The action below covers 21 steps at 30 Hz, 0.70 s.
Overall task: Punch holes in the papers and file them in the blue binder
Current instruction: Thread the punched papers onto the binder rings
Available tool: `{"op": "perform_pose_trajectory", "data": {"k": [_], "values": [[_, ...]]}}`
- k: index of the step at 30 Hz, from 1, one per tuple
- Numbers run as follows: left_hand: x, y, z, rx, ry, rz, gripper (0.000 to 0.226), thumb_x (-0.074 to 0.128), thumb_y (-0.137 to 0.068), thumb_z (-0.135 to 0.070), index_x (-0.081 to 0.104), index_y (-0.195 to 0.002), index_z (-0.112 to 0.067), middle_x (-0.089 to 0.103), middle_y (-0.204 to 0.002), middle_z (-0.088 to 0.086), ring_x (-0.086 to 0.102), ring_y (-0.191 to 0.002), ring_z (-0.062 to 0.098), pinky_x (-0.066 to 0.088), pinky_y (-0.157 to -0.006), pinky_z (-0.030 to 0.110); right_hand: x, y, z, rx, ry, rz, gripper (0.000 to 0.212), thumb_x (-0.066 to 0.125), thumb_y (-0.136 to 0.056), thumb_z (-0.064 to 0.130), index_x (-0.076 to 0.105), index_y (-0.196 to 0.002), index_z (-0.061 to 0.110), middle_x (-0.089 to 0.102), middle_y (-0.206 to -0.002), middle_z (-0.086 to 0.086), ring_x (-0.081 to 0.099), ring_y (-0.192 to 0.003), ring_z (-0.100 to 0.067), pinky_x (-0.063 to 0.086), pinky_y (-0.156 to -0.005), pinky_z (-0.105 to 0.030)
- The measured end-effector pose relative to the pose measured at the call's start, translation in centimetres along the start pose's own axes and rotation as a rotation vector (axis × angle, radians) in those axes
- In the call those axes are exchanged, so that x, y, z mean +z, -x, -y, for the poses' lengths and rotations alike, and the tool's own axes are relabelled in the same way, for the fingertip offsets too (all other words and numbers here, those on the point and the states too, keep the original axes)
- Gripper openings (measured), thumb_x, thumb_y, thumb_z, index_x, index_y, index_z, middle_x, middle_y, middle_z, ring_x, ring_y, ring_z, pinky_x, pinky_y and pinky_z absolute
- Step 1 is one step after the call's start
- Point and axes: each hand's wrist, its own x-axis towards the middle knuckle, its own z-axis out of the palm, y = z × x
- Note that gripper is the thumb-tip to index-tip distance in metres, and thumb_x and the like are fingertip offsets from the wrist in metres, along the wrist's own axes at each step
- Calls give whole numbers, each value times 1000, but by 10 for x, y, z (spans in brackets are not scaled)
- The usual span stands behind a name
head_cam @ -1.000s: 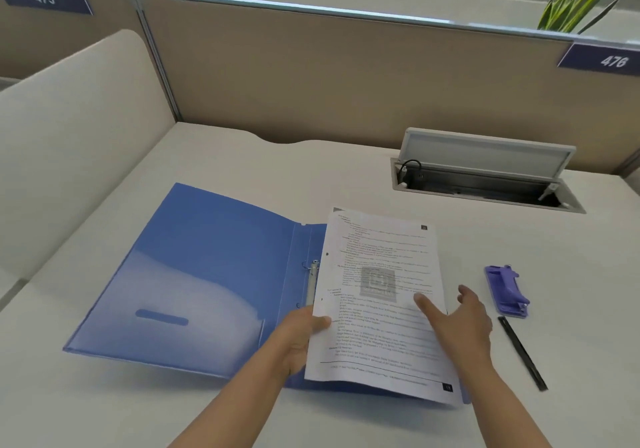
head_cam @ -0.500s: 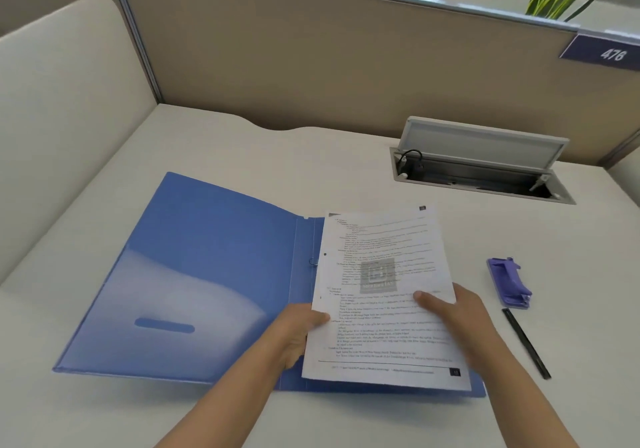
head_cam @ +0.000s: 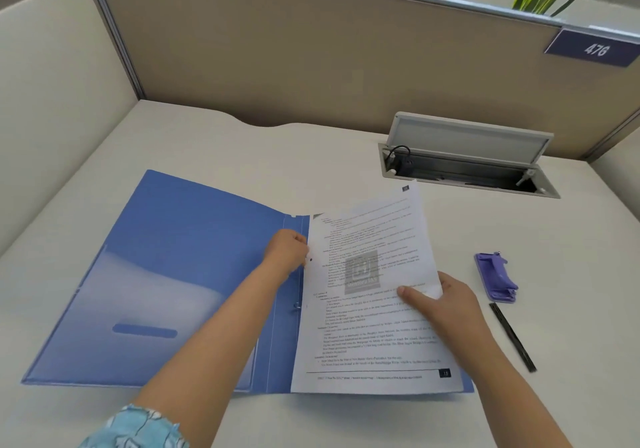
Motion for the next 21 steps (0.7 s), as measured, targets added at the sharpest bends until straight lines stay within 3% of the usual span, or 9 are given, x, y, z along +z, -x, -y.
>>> {"op": "perform_pose_trajectory", "data": {"k": [4, 8, 12, 21], "values": [[-1, 0, -5, -23, -51, 111, 31, 48, -85, 5, 49, -62, -15, 51, -73, 8, 42, -68, 21, 28, -53, 23, 0, -1, 1, -1, -10, 1, 15, 72, -80, 19, 65, -93, 24, 72, -92, 3, 69, -85, -17, 55, -73, -31], [-4, 3, -4, -93, 0, 173, 19, 54, -86, 2, 62, -82, -15, 51, -69, 3, 39, -61, 12, 27, -55, 25, -1, -2, 4, -9, -26, 9, 14, 71, -80, 18, 64, -87, 28, 72, -92, 5, 69, -83, -15, 55, -70, -29], [-5, -3, 1, -163, 70, 185, 25, 56, -86, 0, 62, -70, -19, 51, -70, 3, 39, -61, 12, 28, -57, 24, -2, -3, 5, -5, -24, 9, 14, 72, -80, 18, 63, -84, 29, 72, -91, 5, 69, -82, -16, 55, -71, -30], [-6, -10, 1, -203, 96, 190, 24, 58, -86, -1, 61, -70, -18, 54, -69, 2, 43, -57, 11, 32, -55, 23, -1, -7, 4, 16, -34, 18, 13, 72, -80, 19, 65, -86, 28, 73, -95, 1, 70, -86, -22, 57, -82, -41]]}}
